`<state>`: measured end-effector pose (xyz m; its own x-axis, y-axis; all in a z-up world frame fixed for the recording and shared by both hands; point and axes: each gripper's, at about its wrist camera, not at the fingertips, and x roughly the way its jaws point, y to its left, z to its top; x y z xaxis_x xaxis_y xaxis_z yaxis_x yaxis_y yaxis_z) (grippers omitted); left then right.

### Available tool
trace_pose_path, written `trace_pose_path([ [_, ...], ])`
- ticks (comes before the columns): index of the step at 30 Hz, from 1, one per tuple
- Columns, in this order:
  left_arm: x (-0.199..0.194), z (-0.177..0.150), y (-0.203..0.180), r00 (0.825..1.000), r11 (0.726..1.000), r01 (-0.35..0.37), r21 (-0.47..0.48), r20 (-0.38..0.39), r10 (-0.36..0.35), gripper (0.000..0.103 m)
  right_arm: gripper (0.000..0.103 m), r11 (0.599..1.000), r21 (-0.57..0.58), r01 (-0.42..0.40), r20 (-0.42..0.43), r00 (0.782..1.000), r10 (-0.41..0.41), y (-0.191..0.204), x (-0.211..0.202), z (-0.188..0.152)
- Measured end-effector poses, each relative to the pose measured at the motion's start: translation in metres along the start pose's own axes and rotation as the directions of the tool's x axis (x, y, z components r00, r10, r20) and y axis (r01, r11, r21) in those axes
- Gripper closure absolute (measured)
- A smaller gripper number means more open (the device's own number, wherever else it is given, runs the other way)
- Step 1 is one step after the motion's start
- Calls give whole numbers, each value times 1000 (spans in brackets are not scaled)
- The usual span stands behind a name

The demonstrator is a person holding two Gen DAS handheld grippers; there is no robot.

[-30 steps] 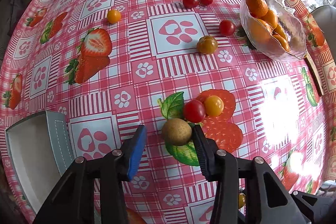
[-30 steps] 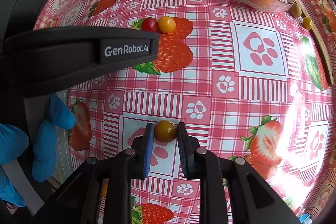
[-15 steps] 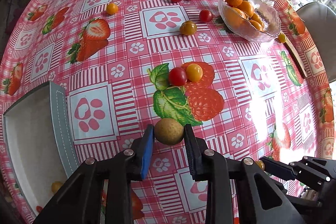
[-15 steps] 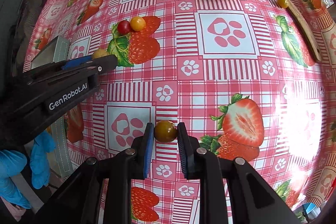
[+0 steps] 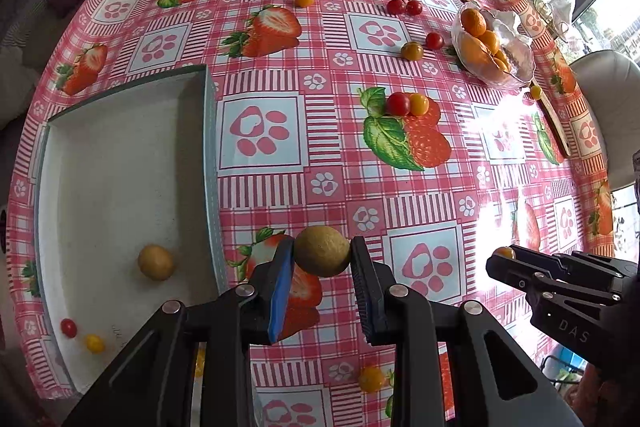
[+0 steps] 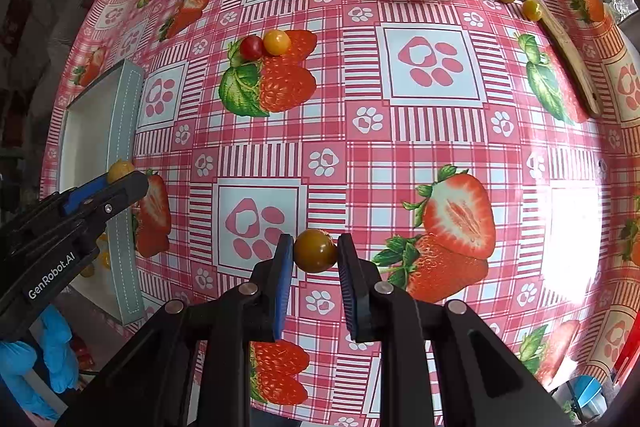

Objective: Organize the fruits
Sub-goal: 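Carry both held fruits into the white tray and open both tools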

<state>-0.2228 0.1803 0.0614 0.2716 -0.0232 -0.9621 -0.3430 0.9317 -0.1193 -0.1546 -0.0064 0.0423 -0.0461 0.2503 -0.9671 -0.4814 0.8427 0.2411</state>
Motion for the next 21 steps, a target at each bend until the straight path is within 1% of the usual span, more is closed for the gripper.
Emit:
trace_pose_path([
  [5,-12,-5,26,1000,998,-9,-55,19,10,73,79,1000,-26,-1,5,1000,1,18,-3,7],
  [11,-25,-11,58,998,992,-24,-121,48,30,73,79,996,-94,5,15,1000,-4,46,-9,17],
  [16,-33,-17,84,996,984,-44,-175,65,57,73,79,989,-147,-5,7,1000,6,73,-8,27],
  [21,-37,-27,113,993,969,-76,-235,66,94,73,78,977,-211,-23,-5,1000,22,104,-4,35],
])
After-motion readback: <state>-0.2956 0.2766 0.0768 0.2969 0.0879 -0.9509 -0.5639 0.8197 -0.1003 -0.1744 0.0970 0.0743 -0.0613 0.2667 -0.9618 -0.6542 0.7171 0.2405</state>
